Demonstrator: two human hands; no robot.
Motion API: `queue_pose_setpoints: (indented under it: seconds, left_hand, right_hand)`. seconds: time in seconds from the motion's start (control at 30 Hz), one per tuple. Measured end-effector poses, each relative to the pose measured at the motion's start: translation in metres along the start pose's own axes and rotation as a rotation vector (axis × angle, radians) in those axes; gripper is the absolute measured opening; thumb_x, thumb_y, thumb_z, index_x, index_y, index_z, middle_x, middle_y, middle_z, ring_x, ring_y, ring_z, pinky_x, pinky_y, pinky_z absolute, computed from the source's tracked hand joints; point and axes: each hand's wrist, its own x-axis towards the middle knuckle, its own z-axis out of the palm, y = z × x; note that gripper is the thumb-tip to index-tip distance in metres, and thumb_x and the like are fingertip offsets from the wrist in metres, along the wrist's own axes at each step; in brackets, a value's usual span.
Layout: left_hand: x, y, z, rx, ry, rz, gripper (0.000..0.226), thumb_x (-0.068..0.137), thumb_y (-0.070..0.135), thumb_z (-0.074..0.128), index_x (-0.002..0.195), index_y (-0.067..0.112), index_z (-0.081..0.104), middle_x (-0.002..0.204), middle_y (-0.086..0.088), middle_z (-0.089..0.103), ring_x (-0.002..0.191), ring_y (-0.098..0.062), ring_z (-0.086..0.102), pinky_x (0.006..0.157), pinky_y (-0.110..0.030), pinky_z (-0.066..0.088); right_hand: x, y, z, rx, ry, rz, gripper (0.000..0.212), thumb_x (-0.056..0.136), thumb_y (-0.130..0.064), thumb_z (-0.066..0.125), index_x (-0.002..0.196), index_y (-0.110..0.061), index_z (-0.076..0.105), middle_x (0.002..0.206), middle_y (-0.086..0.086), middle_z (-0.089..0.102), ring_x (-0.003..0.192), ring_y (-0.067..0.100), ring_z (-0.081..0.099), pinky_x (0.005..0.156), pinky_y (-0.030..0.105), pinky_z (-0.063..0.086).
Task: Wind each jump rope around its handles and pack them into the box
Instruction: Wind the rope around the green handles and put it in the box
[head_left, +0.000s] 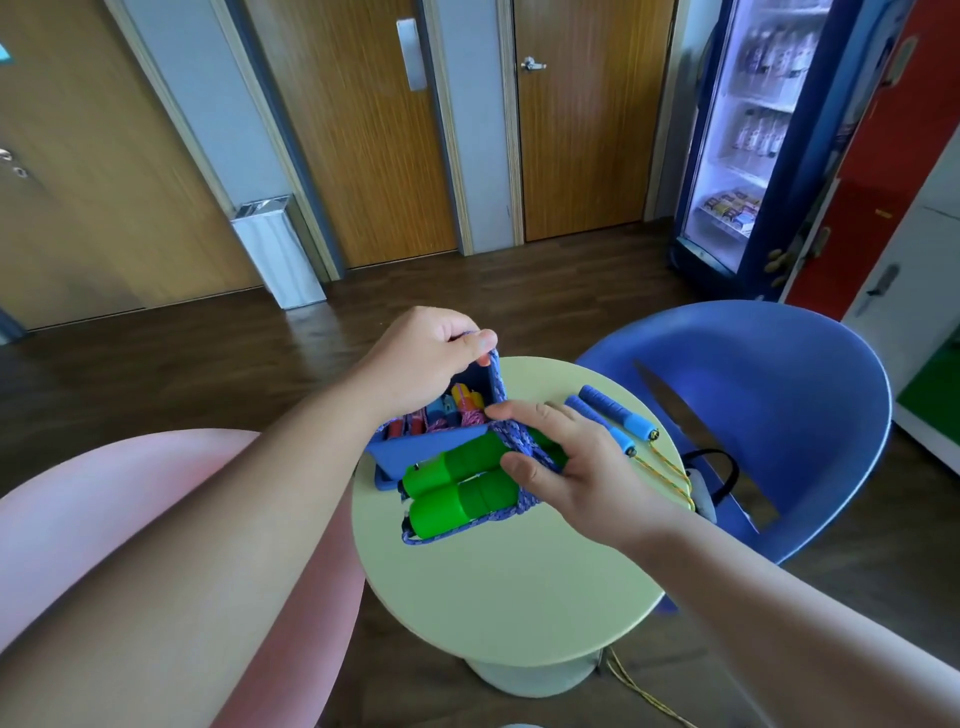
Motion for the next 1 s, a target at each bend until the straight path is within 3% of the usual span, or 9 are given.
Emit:
queue_pose_setpoints:
  seconds: [0.07,0.2,0.37,0.47,0.57,0.77,0.9,1.0]
  left_hand:
    - [0.0,-0.01,-0.001,-0.001,-0.007,-0.002,0.026,0.098,0.039,0.068,0.081,0.021,0.077,0.046,0.014,0.043,0.042,-0.004,0.033,0.047,-0.02,0.027]
    - [-0.004,-0.036,-0.009,-0.175,-0.032,-0.09,0.012,0.091,0.031,0.077,0.079,0.03,0.081,0.055,0.008,0.054,0.05,-0.013,0.035,0.053,-0.028,0.03]
    - [-0.025,-0.041,-0.023,-0.142,-0.025,-0.046,0.014,0.093,0.014,0.074,0.084,0.022,0.08,0.058,0.01,0.064,0.045,-0.001,0.046,0.045,-0.014,0.036]
    - [-0.038,-0.04,-0.028,-0.11,0.001,-0.006,0.009,0.094,0.008,0.072,0.092,0.013,0.079,0.062,0.01,0.068,0.046,0.001,0.05,0.048,-0.009,0.037]
    - [-0.051,-0.045,-0.029,-0.167,0.027,-0.007,0.01,0.093,0.001,0.072,0.094,0.008,0.079,0.07,0.003,0.073,0.047,0.001,0.053,0.051,-0.006,0.039]
    - [-0.068,-0.072,-0.024,-0.237,0.192,-0.053,0.019,0.09,0.001,0.075,0.087,0.018,0.08,0.077,-0.001,0.079,0.058,-0.01,0.063,0.061,-0.021,0.054]
    - [-0.077,-0.084,-0.011,-0.244,0.278,-0.079,0.021,0.09,-0.001,0.075,0.088,0.02,0.079,0.078,0.002,0.08,0.065,-0.01,0.069,0.069,-0.017,0.055]
    - [-0.08,-0.088,0.007,-0.295,0.354,-0.113,0.018,0.09,-0.005,0.072,0.089,0.012,0.078,0.069,-0.001,0.076,0.06,-0.005,0.066,0.067,-0.011,0.051]
  right_hand:
    - [-0.002,0.0,-0.003,-0.006,0.022,-0.008,0.031,0.096,-0.025,0.066,0.127,-0.027,0.064,0.108,0.002,0.068,0.099,0.017,0.06,0.086,0.037,0.051]
    - [-0.007,0.001,-0.009,0.062,0.086,0.052,0.022,0.096,-0.022,0.064,0.117,-0.027,0.065,0.108,-0.012,0.065,0.092,0.009,0.061,0.08,0.023,0.046]
    - [-0.007,0.011,-0.016,-0.054,0.102,0.145,0.021,0.093,-0.029,0.062,0.112,-0.038,0.062,0.101,-0.007,0.064,0.087,0.016,0.058,0.076,0.033,0.049]
    - [-0.004,0.01,-0.02,-0.071,0.142,0.177,0.024,0.095,-0.022,0.066,0.108,-0.042,0.061,0.098,-0.004,0.064,0.082,0.012,0.056,0.071,0.023,0.043]
    - [0.001,0.006,-0.024,-0.053,0.167,0.19,0.025,0.097,-0.016,0.067,0.108,-0.037,0.063,0.096,-0.005,0.064,0.078,0.01,0.055,0.069,0.022,0.042]
    - [0.013,0.001,-0.019,0.083,0.26,0.2,0.018,0.099,-0.008,0.063,0.108,-0.024,0.063,0.078,-0.022,0.057,0.066,0.006,0.046,0.065,0.019,0.039]
    - [0.019,-0.01,-0.013,0.127,0.307,0.193,0.015,0.1,-0.005,0.061,0.107,-0.019,0.063,0.069,-0.014,0.049,0.059,0.005,0.04,0.058,0.018,0.035]
    - [0.024,-0.021,-0.009,0.16,0.321,0.204,0.015,0.1,-0.005,0.06,0.11,-0.015,0.064,0.077,-0.005,0.055,0.062,0.003,0.045,0.061,0.013,0.038]
